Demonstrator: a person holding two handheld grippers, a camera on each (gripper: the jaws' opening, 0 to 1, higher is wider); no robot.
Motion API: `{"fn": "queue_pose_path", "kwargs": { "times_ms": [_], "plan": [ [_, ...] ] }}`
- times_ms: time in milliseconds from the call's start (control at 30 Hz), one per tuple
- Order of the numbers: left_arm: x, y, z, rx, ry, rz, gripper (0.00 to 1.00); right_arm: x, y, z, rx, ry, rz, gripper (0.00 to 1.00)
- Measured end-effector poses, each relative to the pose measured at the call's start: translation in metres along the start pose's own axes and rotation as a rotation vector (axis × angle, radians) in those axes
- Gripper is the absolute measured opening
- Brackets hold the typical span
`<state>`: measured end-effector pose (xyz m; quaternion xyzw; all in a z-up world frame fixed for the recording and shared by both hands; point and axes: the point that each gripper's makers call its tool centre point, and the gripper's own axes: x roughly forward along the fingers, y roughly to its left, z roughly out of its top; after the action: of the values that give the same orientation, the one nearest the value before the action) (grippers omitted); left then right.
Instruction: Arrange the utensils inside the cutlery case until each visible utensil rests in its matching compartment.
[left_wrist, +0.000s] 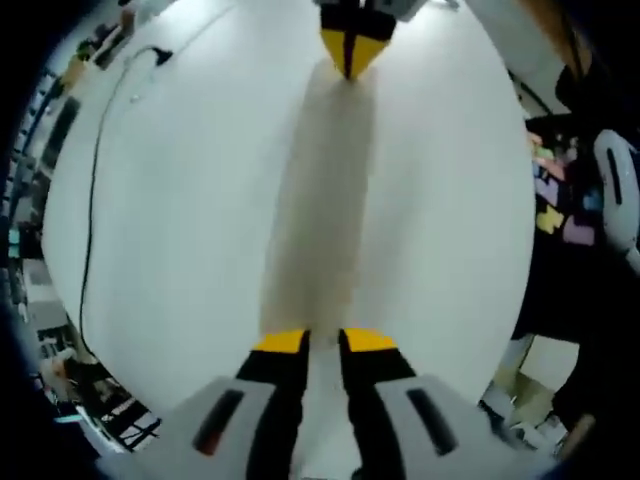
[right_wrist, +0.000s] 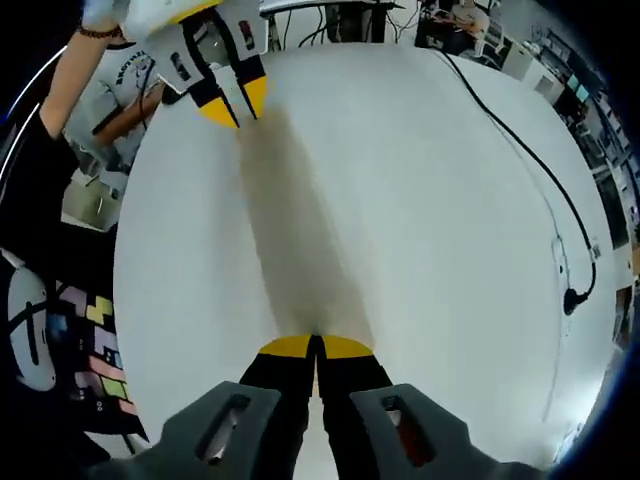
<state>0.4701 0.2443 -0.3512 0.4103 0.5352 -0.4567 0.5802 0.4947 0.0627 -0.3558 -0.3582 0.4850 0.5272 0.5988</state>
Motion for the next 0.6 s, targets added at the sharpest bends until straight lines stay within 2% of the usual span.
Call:
{"fn": "queue_pose_path", "kwargs": {
  "times_ms": [67,133,167,200,267,333,433,533,600],
  "plan": [
    [-0.004,0.001,0.002,0.021,-0.019,-0.002,0.22,-0.002,0.002,0.0,-0.041,-0.007,0.016,0.0],
    [-0.008,0.001,0.008,0.037,-0.062,-0.005,0.23,-0.009,0.002,0.008,-0.041,-0.049,0.017,0.04],
    [-0.009,0.001,0.009,0.041,-0.077,-0.004,0.25,-0.014,0.004,0.017,-0.052,-0.094,0.022,0.07],
    [-0.01,0.003,0.01,0.053,-0.087,0.002,0.27,-0.018,0.004,0.021,-0.065,-0.117,0.016,0.11],
    [-0.007,0.007,0.01,0.075,-0.092,0.021,0.35,-0.024,0.004,0.033,-0.122,-0.171,-0.011,0.26],
    [-0.004,0.009,0.009,0.093,-0.087,0.034,0.44,-0.024,0.006,0.042,-0.209,-0.218,-0.022,0.37],
    [0.002,0.014,0.012,0.06,-0.095,0.04,0.48,-0.011,0.008,0.04,-0.197,-0.195,-0.023,0.44],
    [0.007,0.012,0.014,0.075,-0.088,0.019,0.49,0.003,0.006,0.03,-0.2,-0.125,-0.038,0.51],
    [0.01,0.011,0.015,0.084,-0.082,0.014,0.51,0.009,0.005,0.028,-0.2,-0.116,-0.039,0.55]
  ]
}}
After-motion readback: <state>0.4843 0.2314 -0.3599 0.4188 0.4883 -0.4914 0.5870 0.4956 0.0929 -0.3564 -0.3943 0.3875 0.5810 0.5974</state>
